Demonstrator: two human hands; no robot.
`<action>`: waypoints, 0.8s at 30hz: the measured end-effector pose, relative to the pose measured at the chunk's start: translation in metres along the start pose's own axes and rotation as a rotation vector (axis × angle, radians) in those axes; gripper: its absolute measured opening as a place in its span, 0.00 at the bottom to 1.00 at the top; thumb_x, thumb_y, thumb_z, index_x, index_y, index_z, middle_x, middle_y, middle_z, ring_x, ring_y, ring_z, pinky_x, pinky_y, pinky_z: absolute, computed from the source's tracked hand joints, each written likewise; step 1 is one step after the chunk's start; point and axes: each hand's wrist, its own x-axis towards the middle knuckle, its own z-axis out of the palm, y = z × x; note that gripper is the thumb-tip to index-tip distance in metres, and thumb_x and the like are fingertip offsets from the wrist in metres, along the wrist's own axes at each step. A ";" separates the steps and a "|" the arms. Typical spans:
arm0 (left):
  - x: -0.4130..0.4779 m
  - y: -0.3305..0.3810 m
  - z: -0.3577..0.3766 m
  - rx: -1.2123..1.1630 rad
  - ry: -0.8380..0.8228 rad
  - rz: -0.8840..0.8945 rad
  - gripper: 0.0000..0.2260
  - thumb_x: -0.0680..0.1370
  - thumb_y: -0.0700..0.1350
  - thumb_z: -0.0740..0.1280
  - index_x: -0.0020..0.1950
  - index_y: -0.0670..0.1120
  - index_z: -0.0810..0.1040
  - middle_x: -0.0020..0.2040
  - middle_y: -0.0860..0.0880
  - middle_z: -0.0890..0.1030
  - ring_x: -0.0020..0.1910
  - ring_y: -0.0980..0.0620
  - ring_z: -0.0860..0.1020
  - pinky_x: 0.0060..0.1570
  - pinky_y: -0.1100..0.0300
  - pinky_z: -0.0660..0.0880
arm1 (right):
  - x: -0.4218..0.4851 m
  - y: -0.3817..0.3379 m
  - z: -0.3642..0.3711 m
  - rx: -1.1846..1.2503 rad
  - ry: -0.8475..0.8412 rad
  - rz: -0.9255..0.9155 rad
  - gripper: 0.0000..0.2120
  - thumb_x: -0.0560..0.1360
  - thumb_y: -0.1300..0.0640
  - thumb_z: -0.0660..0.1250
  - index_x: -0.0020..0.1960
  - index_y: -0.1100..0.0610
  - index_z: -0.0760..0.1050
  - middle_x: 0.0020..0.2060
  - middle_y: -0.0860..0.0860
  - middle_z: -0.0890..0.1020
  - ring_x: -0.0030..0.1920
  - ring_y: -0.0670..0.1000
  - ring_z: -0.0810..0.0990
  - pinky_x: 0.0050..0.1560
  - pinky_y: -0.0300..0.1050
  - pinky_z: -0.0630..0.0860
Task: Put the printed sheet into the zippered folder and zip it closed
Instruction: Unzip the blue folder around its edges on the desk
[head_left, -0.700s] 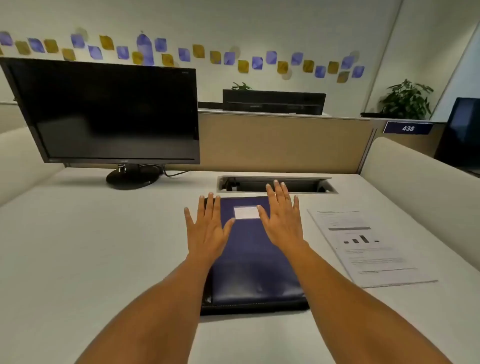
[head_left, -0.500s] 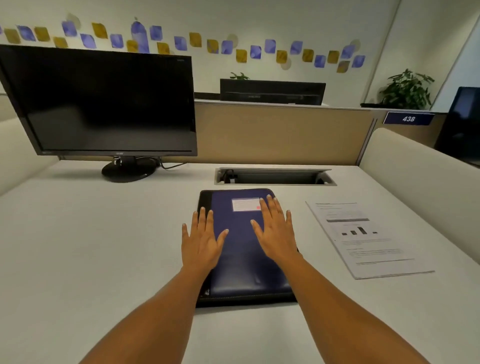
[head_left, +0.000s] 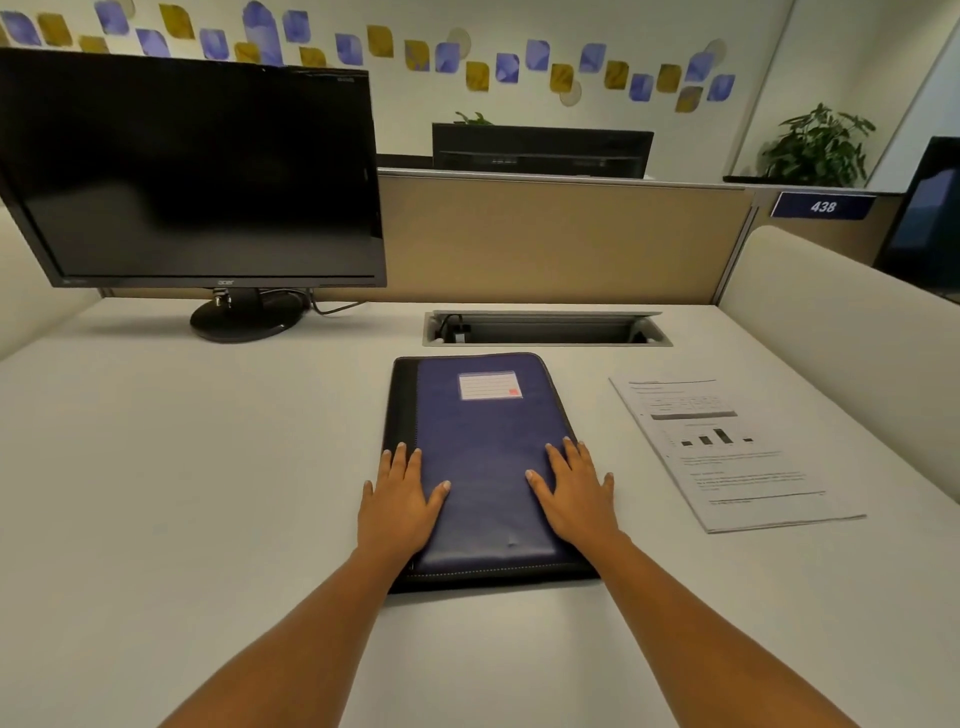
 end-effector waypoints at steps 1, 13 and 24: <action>0.000 0.000 0.001 0.001 -0.002 -0.002 0.30 0.78 0.61 0.50 0.76 0.49 0.47 0.78 0.49 0.48 0.76 0.47 0.47 0.73 0.48 0.51 | 0.000 0.000 0.000 0.026 -0.001 0.002 0.29 0.78 0.41 0.50 0.74 0.51 0.51 0.76 0.52 0.51 0.76 0.54 0.48 0.73 0.60 0.49; 0.002 -0.009 -0.004 0.003 -0.021 0.023 0.30 0.78 0.61 0.51 0.76 0.49 0.49 0.78 0.49 0.49 0.76 0.48 0.48 0.73 0.46 0.55 | 0.002 -0.008 -0.016 0.122 0.004 0.185 0.32 0.73 0.40 0.63 0.69 0.59 0.62 0.68 0.57 0.67 0.67 0.58 0.64 0.64 0.50 0.67; 0.000 -0.018 -0.027 0.162 -0.044 -0.040 0.29 0.78 0.61 0.52 0.75 0.49 0.53 0.77 0.47 0.50 0.76 0.47 0.47 0.70 0.35 0.46 | -0.007 -0.015 -0.010 0.796 -0.146 0.408 0.09 0.74 0.66 0.60 0.52 0.57 0.68 0.51 0.60 0.78 0.42 0.55 0.79 0.45 0.50 0.80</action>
